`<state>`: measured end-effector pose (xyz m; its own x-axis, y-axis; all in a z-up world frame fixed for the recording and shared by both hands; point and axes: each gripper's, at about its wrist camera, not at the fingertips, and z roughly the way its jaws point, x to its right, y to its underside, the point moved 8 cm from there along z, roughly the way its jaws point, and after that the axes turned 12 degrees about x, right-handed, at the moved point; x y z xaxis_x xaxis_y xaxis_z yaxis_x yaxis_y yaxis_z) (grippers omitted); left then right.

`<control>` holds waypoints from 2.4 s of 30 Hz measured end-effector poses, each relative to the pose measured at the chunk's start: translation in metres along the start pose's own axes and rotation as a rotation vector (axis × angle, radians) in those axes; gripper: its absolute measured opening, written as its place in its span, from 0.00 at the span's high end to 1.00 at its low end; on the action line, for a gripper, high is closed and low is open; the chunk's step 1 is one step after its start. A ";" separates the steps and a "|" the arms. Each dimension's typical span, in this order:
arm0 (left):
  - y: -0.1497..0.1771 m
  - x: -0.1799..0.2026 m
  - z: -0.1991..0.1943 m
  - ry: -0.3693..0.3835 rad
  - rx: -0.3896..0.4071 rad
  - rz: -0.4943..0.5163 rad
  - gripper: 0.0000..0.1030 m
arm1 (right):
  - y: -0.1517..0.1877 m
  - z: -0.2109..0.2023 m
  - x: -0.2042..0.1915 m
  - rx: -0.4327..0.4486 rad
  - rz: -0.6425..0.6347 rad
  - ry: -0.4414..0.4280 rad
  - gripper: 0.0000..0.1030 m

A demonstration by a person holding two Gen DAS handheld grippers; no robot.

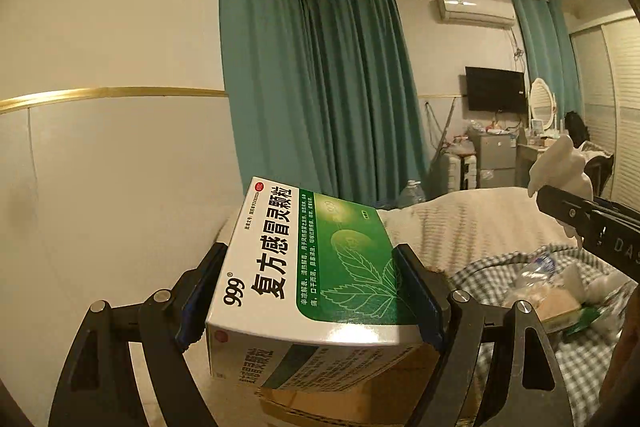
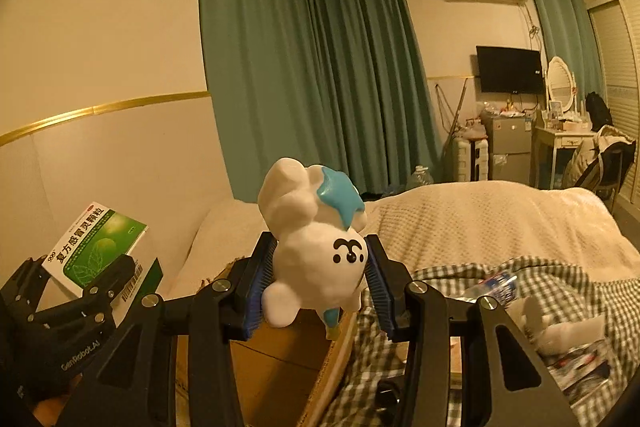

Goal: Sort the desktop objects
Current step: 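Lift both held items and carry them over the cardboard box, then open both grippers to drop the medicine box and figurine into the cardboard box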

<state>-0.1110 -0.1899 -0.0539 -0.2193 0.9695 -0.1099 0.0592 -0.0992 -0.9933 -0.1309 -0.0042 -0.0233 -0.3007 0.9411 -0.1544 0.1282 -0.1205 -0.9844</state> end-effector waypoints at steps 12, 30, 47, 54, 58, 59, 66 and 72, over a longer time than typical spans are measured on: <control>0.038 -0.023 0.034 -0.022 -0.116 -0.029 0.18 | 0.051 0.048 -0.033 -0.080 0.006 -0.095 0.57; 0.109 0.002 0.073 0.063 -0.251 0.006 0.17 | 0.150 0.088 -0.032 -0.332 -0.081 -0.112 0.57; 0.073 -0.001 0.046 0.064 -0.164 -0.087 0.00 | 0.123 0.065 -0.013 -0.266 -0.026 -0.115 0.27; 0.038 0.011 0.030 0.114 -0.130 -0.137 0.00 | 0.076 0.033 -0.009 -0.098 -0.110 -0.070 0.07; 0.019 0.024 0.010 0.110 -0.095 -0.146 0.00 | 0.047 0.010 0.001 -0.016 -0.137 -0.043 0.00; 0.013 0.027 0.004 0.112 -0.081 -0.149 0.00 | 0.041 0.001 0.005 0.004 -0.142 -0.039 0.00; -0.016 0.046 -0.019 0.159 -0.037 -0.218 0.00 | 0.002 -0.033 0.039 0.062 -0.105 -0.003 0.00; -0.024 0.075 -0.029 0.199 -0.030 -0.240 0.00 | -0.027 -0.060 0.077 0.098 -0.071 0.038 0.00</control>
<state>-0.1008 -0.1079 -0.0371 -0.0354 0.9895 0.1401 0.0577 0.1420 -0.9882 -0.1007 0.0903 -0.0034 -0.2699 0.9594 -0.0821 0.0146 -0.0812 -0.9966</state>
